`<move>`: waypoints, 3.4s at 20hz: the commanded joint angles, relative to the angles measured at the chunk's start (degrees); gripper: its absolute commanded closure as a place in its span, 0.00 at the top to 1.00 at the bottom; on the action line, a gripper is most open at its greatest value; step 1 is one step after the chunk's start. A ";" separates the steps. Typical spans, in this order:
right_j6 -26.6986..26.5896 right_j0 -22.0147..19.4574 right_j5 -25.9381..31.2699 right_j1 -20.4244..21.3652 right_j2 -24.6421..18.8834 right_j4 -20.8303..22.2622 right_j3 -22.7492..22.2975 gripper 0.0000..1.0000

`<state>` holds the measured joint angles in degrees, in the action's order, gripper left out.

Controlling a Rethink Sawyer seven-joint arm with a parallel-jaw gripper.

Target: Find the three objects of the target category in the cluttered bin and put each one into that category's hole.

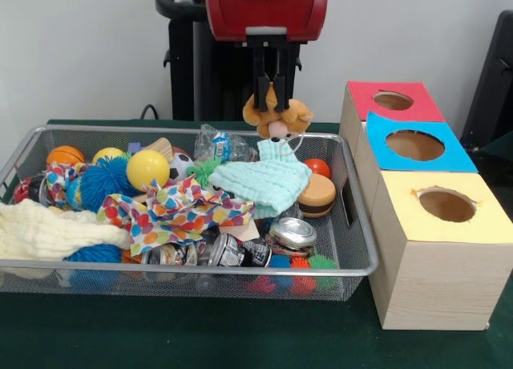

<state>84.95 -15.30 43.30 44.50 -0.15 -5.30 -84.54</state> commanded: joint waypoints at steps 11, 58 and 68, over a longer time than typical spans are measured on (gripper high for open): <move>11.17 0.89 -0.80 4.79 -0.19 -2.18 -13.41 0.00; 21.85 18.27 -8.13 15.11 10.87 -8.76 -29.59 0.00; 20.64 18.86 -11.98 13.80 11.06 -10.52 -31.37 0.00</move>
<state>90.57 4.70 36.37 59.18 11.77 -13.20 -109.73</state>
